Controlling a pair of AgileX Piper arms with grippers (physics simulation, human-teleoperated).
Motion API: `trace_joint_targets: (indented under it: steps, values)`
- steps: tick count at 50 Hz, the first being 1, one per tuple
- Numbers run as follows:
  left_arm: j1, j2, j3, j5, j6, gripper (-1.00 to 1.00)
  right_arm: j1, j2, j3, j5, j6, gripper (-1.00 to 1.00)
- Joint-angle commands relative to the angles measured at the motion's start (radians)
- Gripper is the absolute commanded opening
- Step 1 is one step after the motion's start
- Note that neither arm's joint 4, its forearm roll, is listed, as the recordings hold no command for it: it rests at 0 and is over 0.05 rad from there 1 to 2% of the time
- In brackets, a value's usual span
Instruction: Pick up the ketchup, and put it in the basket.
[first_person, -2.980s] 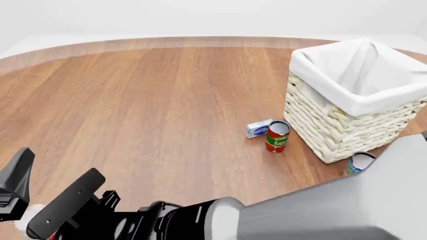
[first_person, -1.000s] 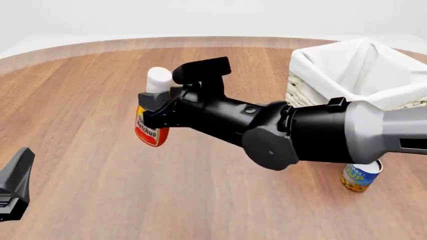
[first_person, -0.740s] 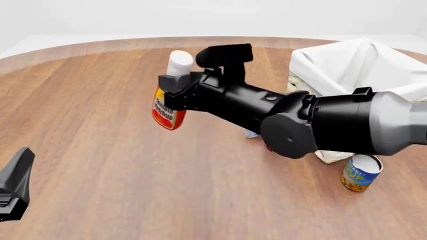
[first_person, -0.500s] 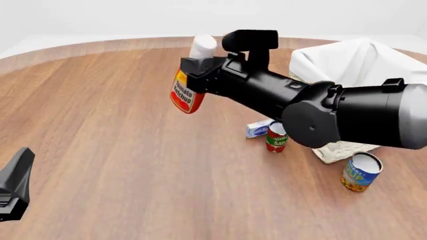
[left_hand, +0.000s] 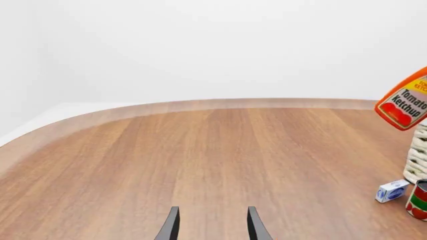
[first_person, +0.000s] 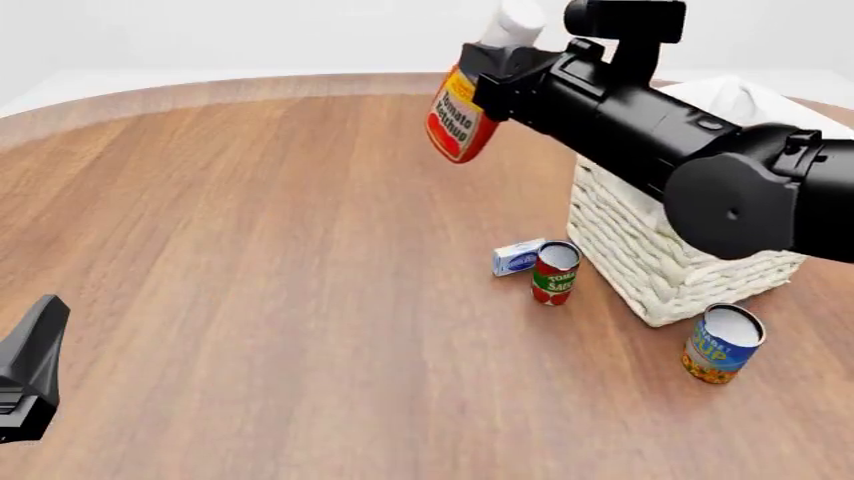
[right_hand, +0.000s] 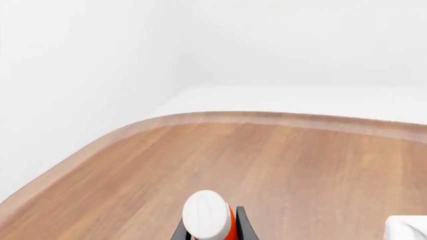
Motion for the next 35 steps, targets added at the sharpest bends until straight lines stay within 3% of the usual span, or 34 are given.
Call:
trace_joint_targets:
  steps: [1,35]
  values:
    - [0.000,0.000,0.000,0.000,0.000,1.00,-0.080,-0.065,0.024,-0.008,0.005,-1.00]
    - [0.000,0.000,0.000,0.000,0.000,1.00,-0.331,-0.222,0.118,-0.039,-0.046,-1.00]
